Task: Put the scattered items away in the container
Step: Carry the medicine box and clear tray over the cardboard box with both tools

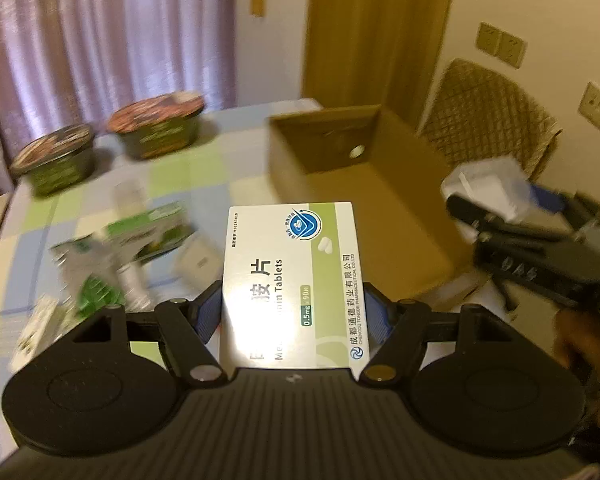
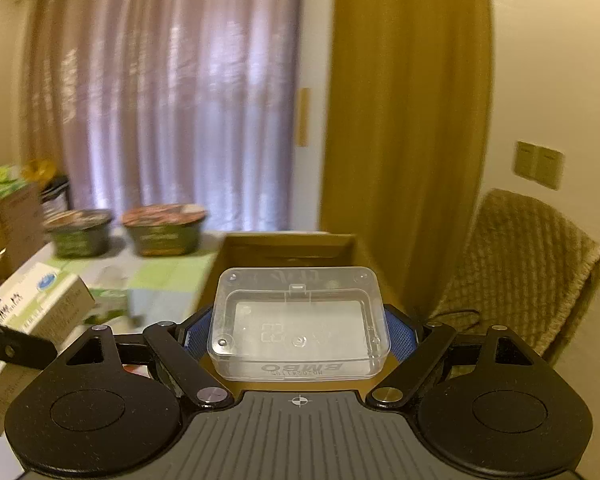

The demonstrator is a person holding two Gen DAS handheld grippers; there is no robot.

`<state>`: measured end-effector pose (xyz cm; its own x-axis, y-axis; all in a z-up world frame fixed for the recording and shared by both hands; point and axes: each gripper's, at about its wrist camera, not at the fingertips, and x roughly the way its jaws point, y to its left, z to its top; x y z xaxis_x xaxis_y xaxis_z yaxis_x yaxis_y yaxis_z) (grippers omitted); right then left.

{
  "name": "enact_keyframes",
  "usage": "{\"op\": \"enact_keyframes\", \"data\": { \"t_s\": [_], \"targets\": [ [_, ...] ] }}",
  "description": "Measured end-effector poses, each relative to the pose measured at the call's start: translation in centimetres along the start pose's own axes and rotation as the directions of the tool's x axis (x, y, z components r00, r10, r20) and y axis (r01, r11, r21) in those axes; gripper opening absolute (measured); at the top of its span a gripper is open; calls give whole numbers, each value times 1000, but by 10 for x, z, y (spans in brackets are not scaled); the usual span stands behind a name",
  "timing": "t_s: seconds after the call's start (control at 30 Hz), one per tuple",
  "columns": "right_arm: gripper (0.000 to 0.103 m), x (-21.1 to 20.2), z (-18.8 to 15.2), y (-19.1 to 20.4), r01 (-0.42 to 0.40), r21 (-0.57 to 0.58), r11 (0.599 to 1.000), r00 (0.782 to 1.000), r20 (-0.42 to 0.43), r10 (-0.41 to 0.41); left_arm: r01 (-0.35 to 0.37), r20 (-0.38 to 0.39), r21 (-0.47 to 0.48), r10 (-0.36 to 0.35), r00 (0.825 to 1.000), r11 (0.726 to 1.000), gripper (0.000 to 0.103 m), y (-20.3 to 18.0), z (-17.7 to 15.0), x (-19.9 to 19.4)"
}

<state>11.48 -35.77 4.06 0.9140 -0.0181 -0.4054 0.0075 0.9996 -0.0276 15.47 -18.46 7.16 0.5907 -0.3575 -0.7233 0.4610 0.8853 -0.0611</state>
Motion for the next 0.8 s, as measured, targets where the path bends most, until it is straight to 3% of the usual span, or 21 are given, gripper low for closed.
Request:
{"op": "enact_keyframes", "data": {
  "t_s": [0.3,0.8],
  "targets": [
    [87,13,-14,-36,36,62,997,998,-48,-33,91,-9,22,-91,996,996,67,-44,33,61],
    [87,29,-13,-55,57,118,991,996,-74,-48,165,-5,-73,-166,986,984,67,-43,45,102]
  ]
}}
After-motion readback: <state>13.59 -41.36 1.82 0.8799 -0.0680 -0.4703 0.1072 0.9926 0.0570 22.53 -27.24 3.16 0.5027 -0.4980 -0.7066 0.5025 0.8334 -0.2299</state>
